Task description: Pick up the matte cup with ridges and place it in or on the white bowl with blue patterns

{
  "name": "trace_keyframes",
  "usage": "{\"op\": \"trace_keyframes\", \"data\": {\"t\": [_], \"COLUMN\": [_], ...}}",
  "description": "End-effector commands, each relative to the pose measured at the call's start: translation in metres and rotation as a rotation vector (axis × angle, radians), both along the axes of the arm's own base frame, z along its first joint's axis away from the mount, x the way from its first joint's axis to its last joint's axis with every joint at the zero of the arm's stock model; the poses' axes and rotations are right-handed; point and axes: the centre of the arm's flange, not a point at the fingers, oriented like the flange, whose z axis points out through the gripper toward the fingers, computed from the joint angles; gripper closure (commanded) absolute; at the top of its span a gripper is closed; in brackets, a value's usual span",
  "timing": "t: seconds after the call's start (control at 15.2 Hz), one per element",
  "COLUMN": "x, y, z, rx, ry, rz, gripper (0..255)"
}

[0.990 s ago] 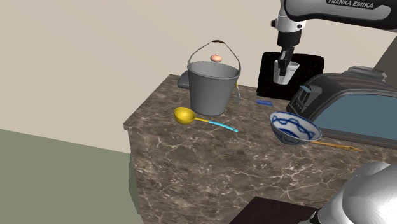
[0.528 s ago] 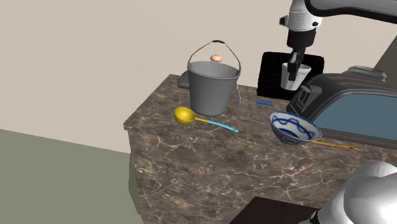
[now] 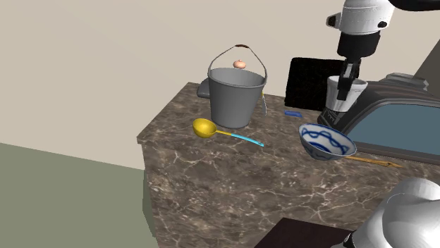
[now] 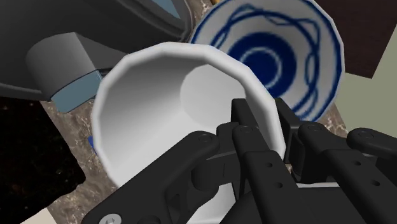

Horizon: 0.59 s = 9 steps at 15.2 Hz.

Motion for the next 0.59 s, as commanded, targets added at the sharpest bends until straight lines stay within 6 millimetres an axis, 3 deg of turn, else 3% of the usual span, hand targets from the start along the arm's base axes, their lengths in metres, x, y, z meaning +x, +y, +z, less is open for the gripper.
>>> {"op": "trace_keyframes", "data": {"t": [0.0, 0.07, 0.53], "x": [-0.018, -0.026, -0.026], "y": [0.017, 0.025, 0.025], "z": [0.004, 0.005, -0.032], "rx": [0.0, 0.0, 0.0], "ry": [0.001, 0.001, 0.001], "rz": [-0.001, -0.001, -0.001], "gripper": [255, 255, 255]}}
